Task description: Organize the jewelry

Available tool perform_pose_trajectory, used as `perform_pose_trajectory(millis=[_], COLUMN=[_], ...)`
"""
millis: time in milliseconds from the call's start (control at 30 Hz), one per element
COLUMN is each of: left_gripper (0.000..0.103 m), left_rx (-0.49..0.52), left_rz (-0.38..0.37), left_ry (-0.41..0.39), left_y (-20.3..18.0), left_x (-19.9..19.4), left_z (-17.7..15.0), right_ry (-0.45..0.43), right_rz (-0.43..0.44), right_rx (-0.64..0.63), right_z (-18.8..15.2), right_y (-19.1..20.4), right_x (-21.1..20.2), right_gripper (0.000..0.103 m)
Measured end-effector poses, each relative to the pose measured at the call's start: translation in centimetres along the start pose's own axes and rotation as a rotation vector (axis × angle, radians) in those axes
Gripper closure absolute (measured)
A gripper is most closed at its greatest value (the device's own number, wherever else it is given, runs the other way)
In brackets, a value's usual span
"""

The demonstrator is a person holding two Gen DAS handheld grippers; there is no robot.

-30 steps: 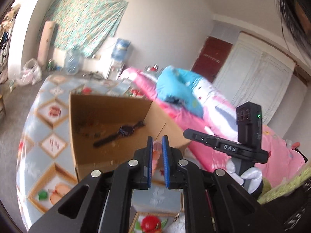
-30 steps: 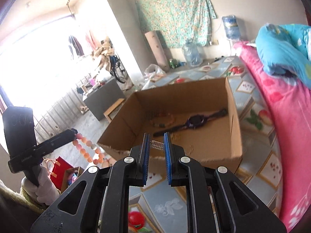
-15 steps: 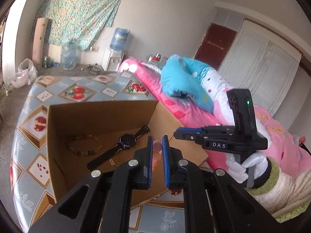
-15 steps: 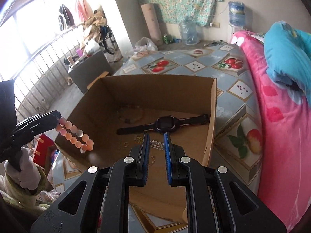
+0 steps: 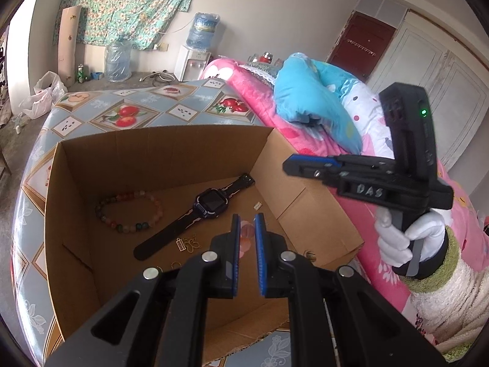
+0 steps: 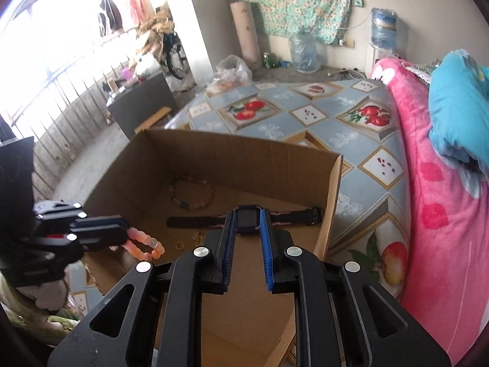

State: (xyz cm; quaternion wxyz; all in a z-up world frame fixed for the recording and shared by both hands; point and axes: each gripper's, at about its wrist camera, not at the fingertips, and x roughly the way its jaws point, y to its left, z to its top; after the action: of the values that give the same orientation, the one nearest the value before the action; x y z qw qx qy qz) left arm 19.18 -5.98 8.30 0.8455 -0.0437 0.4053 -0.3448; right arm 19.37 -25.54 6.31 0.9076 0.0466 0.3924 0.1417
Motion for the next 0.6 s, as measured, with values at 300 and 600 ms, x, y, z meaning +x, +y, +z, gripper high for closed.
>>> perform_pose_trajectory(millis=[300, 600], left_gripper=[0.094, 0.087], left_rx=[-0.019, -0.035], left_rz=[0.010, -0.085], left_ry=[0.066, 0.150], left_y=[-0.3, -2.9], left_x=[2.0, 6.6], left_z=[0.3, 2.3], right_ry=[-0.197, -0.221], right_rz=[0.028, 0.038], right_rx=[0.170, 0.304], right_z=[-1.2, -4.4], right_y=[-2.6, -4.8], right_x=[-5.6, -7.3], right_gripper=[0.083, 0.081])
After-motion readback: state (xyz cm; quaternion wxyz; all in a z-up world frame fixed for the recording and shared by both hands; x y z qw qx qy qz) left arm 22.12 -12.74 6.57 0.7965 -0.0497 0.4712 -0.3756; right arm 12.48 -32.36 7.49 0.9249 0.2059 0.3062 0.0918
